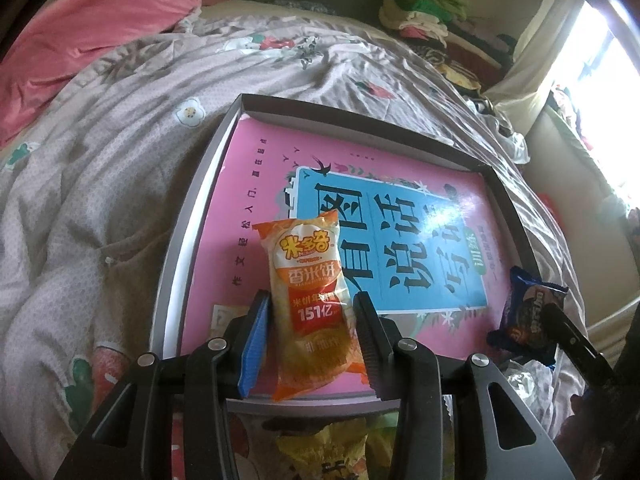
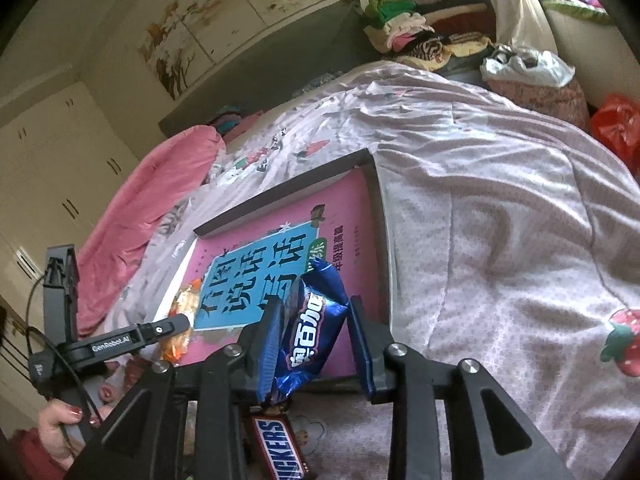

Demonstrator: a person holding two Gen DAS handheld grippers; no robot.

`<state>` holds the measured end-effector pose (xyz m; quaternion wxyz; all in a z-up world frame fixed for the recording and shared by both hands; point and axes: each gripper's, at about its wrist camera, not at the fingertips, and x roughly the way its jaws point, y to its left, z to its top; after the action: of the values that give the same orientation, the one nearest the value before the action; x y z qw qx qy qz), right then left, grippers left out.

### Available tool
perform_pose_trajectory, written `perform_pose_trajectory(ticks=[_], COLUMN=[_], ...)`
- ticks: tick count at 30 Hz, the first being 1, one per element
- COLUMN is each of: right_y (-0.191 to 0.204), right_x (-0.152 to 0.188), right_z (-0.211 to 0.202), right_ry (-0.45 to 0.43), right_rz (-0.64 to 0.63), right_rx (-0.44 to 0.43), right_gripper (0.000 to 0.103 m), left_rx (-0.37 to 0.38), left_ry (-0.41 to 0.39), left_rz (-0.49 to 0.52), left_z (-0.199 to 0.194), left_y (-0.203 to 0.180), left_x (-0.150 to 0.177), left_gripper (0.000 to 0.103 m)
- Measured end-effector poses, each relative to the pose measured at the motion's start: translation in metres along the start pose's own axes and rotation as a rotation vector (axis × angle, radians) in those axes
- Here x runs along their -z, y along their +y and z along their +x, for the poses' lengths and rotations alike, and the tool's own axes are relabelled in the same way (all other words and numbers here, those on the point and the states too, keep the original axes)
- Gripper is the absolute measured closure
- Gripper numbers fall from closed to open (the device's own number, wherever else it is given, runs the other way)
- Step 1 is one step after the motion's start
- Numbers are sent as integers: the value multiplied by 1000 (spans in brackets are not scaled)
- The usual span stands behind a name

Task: Organize snacks
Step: 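Carry the yellow bag over the tray with left tool while right tool carries Oreo pack there, then open left tool releasing yellow bag while right tool releases Oreo pack onto tray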

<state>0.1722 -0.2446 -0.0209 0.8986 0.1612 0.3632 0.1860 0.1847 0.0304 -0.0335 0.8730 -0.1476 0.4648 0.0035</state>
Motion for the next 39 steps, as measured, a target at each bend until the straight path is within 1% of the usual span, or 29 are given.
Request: perform_pose_trajectory(ticks=[1, 2, 5, 20, 22, 24, 27, 33, 36, 39], right_y=[2, 3, 5, 9, 9, 10, 12, 15, 16, 17], right_x=[0, 0, 0, 3, 2, 2, 3, 3, 3, 4], right_z=[-1, -1, -2, 1, -1, -2, -3, -8, -10, -11], right_ry=[-5, -8, -12, 8, -1, -5, -4, -17, -21, -23], right_rz=[-13, -29, -53, -66, -67, -69, -78, -89, -87, -93], right_rx=[19, 42, 57, 3, -4, -9, -12, -26, -38, -44], right_gripper=[67, 61, 61, 61, 60, 57, 57, 56, 55, 54], left_rx=[-1, -1, 0, 16, 17, 19, 23, 39, 40, 47], left_ry=[-1, -1, -1, -14, -18, -22, -28, -40, -46, -51], left_rz=[1, 1, 1, -20, -22, -25, -29, -40, -41, -45], left_z=[0, 0, -2, -13, -16, -19, -24, -33, -37, -41], left_y=[0, 0, 0, 6, 7, 8, 10, 12, 13, 14], left_x=[0, 0, 2, 2, 2, 3, 4, 7, 9, 10], left_gripper=[60, 60, 60, 60, 60, 60, 59, 54, 50, 48])
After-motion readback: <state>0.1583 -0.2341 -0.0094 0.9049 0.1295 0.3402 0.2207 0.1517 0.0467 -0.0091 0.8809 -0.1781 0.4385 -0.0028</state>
